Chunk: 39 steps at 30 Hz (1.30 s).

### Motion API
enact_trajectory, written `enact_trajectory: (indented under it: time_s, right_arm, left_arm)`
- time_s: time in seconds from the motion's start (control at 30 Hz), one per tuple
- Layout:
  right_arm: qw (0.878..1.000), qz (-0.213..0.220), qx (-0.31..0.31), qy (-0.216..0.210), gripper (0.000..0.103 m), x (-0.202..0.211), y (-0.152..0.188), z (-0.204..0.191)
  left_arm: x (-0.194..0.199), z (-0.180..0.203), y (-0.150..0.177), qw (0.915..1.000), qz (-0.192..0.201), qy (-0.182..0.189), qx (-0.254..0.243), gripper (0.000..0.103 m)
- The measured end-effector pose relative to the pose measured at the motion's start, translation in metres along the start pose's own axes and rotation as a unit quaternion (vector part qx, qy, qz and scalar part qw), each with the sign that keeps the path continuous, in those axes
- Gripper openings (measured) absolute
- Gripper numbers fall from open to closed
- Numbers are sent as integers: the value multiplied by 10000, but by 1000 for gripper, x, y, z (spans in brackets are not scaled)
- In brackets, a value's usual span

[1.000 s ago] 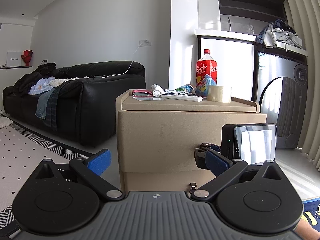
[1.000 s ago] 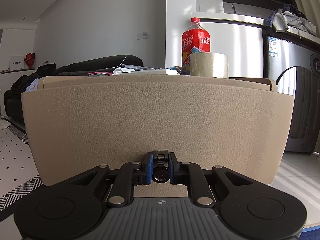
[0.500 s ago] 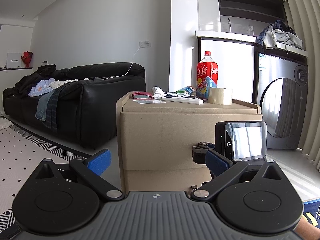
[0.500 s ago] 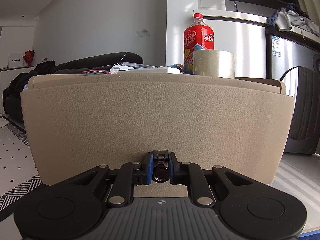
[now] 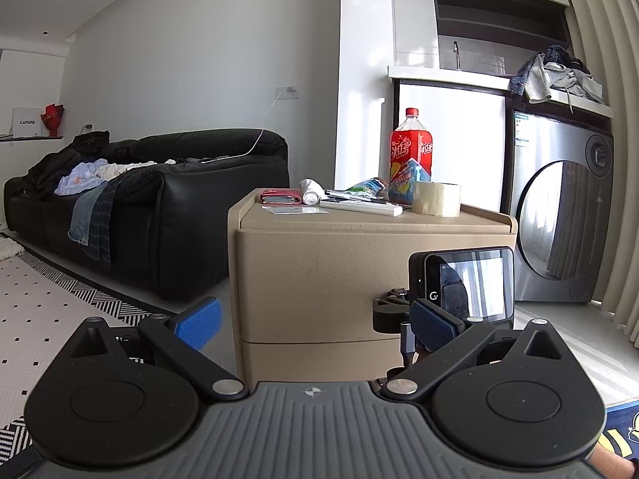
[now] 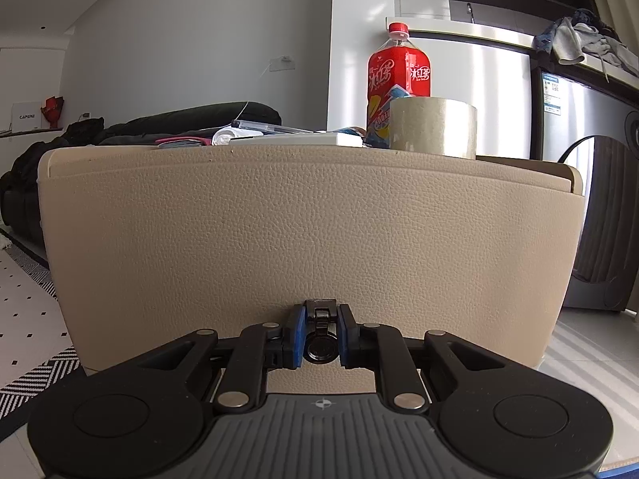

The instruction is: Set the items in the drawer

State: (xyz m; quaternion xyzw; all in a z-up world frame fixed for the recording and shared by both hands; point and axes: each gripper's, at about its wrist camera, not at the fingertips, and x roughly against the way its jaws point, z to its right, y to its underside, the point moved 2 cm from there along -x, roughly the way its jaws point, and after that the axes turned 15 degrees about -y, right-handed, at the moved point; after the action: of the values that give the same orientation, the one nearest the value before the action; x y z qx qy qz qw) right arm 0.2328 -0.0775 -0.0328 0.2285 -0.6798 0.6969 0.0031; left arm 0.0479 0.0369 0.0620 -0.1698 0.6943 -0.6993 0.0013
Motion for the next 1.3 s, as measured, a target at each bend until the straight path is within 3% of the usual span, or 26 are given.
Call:
enact_trajectory:
  time_s: [0.23,0.37,0.4,0.83,1.03,1.1,1.3]
  right_arm:
    - [9993,-32,373,-41,34,17,2,-8]
    - [9996,-35,237,-124,35,39,7,-1]
    - [9997,-36,192,-128,39,44,8,2]
    - [9993,339,166,-66,53,158,16,23]
    - [9980,591,158,-149,70,205,20,28]
    - [9971,714,192,-155,80,215,21,28]
    - [9961,848,236,-85,81,223,24,26]
  left_arm:
    - [1,0,1,10000,-8,-72,40,103]
    - [2,-2,-1,9999,30,-66,81,103]
    - [2,-1,-1,9999,46,-60,80,103]
    - [-3,14,16,9998,195,-63,65,103]
    - [-1,21,30,9998,193,-5,41,103]
    - [0,23,34,9998,213,5,38,103]
    - [6,20,36,9993,346,-119,109,103]
